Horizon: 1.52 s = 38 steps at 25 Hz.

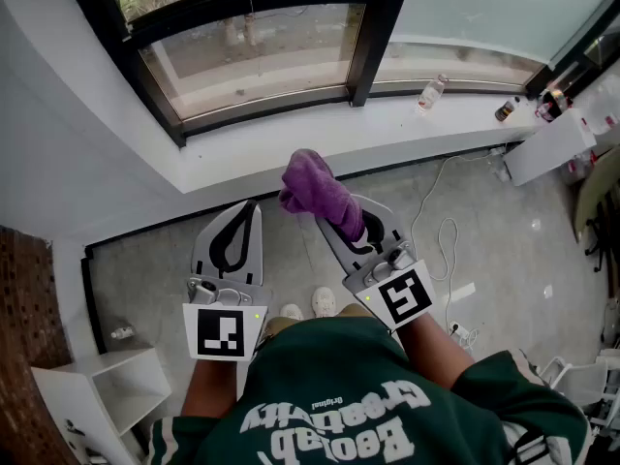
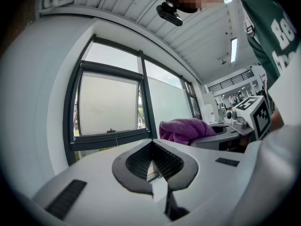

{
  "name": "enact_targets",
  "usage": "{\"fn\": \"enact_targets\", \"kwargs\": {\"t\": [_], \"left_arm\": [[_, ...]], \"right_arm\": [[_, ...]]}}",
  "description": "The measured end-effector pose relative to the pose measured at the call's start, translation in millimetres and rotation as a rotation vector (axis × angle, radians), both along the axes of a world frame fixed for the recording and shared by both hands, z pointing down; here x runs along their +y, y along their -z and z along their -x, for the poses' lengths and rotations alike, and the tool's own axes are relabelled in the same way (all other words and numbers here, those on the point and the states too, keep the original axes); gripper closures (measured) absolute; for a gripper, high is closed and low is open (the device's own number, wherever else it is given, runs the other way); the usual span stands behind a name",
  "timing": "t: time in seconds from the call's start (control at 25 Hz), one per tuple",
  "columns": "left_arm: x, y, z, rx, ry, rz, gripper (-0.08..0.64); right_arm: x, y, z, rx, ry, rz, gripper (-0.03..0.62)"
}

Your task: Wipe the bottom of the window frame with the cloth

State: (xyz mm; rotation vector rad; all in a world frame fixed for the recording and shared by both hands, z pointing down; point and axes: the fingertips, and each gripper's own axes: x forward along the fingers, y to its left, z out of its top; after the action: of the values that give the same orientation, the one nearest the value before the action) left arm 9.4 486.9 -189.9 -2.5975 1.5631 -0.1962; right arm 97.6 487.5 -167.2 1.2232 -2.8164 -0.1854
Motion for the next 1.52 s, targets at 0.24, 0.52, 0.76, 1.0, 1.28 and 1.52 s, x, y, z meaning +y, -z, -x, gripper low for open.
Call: {"fn": "enact_targets", "kwargs": {"t": [0.24,0.52,0.76,1.0,1.28,1.52], "left_arm": [[-6.5,2.0,-11.2,0.008,0.001,-0.002,0.551],[-16.0,1.5,-17.0,0.012,0.014,0.011,0.551],[-23.4,-3.2,-26.8,0.011,0.033,0.032,0.551],[-30.5,-5.9,-39.9,0.026,0.033,0.049,0.551],[-28.1,-9.8,-53.8,0.007,0.051,0.05,0.551],[-19.5,-12.1,-55.9,-0.001,0.067,0.055,0.551]], "right_arm": [[-4.7,1.8,-10.7,-0.008,0.009,-0.004,0.489],[-10.8,-2.9,-24.6,-0.016,0.019,0.009,0.489],[-16.1,-8.9,-34.7,-0.027,0.056,0.031,0.489],[-26.0,-13.9,-46.2,-0.042,0.08,0.043,0.489],[-28.1,-22.9,-62.4,-0.06,0.095,0.064,0.488],[-24.6,-26.8,-66.7,-0.076,0.112,0.069,0.488]]}}
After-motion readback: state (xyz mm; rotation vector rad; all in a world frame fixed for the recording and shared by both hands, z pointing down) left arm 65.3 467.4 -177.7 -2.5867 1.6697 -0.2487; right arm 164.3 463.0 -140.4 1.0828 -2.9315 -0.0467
